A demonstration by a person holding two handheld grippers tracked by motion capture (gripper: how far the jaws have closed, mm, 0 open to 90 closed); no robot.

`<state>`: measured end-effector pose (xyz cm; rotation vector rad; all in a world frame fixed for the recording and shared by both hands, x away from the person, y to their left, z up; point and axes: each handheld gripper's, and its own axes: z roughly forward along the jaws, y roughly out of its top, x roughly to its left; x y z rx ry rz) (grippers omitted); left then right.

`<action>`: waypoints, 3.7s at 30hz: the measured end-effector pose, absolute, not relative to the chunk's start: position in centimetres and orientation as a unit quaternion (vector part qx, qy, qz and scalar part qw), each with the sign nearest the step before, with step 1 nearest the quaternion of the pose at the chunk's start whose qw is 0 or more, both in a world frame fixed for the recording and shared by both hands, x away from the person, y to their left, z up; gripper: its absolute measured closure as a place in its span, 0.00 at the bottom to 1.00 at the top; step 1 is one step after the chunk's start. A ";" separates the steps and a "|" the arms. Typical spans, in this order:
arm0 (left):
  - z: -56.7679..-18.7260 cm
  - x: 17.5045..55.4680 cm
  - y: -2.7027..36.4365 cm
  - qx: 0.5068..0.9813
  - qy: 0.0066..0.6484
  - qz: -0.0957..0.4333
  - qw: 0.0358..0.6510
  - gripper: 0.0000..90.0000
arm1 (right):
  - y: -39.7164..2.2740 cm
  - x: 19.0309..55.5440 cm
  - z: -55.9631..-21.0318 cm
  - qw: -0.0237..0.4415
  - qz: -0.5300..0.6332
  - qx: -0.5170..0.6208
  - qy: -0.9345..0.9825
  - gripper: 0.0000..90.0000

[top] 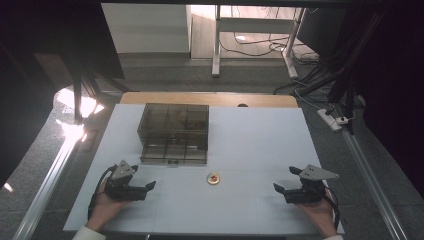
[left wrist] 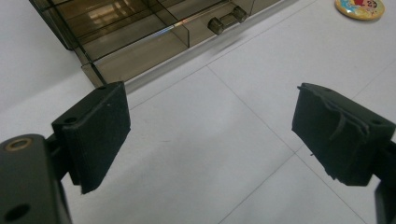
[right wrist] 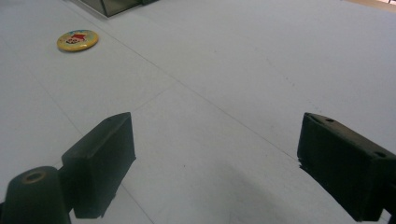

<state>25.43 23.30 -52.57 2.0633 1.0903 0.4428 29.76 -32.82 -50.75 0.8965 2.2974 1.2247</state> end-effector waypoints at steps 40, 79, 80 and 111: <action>-52.0 25.8 22.6 0.808 0.416 0.174 0.378 0.13 | -32.5 29.9 -50.9 0.190 0.438 0.321 0.818 0.13; -49.3 28.3 17.0 0.831 0.358 0.154 0.397 0.13 | -32.0 29.7 -50.9 0.193 0.433 0.317 0.821 0.13; -49.2 28.4 16.8 0.832 0.356 0.154 0.397 0.13 | -32.0 29.7 -50.9 0.193 0.433 0.317 0.821 0.13; -49.0 30.7 13.1 0.852 0.328 0.137 0.384 0.13 | -32.0 29.9 -51.1 0.191 0.428 0.319 0.824 0.13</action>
